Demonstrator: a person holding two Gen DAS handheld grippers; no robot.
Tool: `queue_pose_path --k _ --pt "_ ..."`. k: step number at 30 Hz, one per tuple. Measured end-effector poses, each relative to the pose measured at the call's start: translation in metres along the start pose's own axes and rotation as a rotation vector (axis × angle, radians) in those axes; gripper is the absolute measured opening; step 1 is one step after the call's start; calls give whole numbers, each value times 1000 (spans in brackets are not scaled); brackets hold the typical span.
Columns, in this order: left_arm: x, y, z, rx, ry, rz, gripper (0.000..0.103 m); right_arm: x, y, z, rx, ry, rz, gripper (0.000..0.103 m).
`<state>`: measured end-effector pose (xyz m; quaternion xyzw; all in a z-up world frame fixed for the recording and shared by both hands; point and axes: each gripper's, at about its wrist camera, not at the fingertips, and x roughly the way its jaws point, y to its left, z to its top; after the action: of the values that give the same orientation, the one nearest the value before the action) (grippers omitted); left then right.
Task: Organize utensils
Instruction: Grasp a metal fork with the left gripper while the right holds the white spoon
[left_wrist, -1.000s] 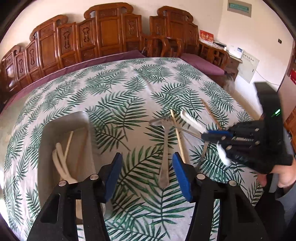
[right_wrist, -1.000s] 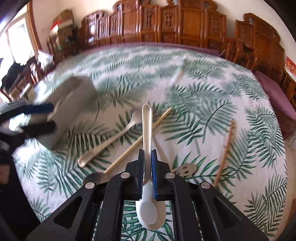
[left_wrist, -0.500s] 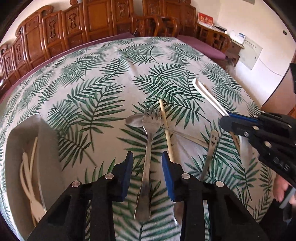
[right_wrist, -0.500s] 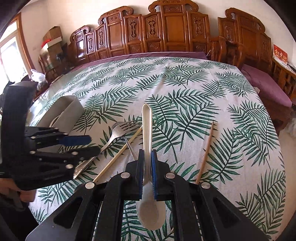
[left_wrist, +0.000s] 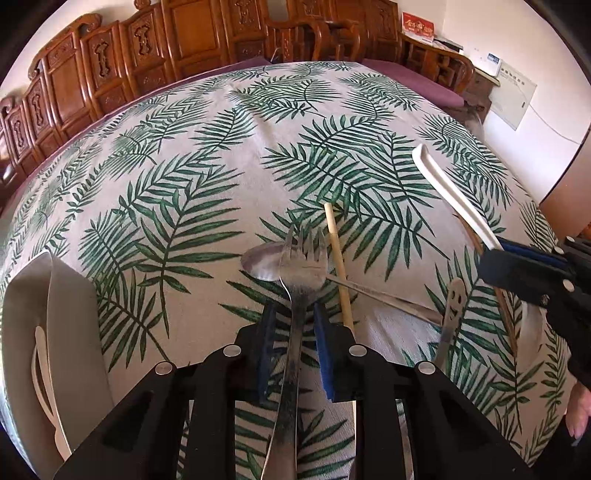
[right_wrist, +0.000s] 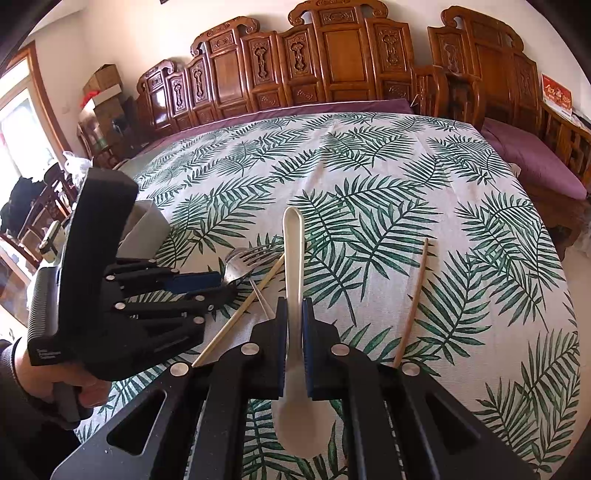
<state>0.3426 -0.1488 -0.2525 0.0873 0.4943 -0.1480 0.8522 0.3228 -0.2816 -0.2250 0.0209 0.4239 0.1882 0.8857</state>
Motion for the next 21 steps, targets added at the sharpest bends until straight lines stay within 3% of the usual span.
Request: queue_pose_path --k 8,10,14,21 --pt "3 1 4 4 1 6 20 2 0 -1 1 7 0 9" --pt "3 0 4 8 -1 4 10 2 1 -2 0 8 0 9" --pt "0 -5 0 47 -2 14 9 2 3 -1 -4 8 -2 9" --pt "-38 6 -11 6 -68 2 9 -2 13 -2 -17 -5 -7 9"
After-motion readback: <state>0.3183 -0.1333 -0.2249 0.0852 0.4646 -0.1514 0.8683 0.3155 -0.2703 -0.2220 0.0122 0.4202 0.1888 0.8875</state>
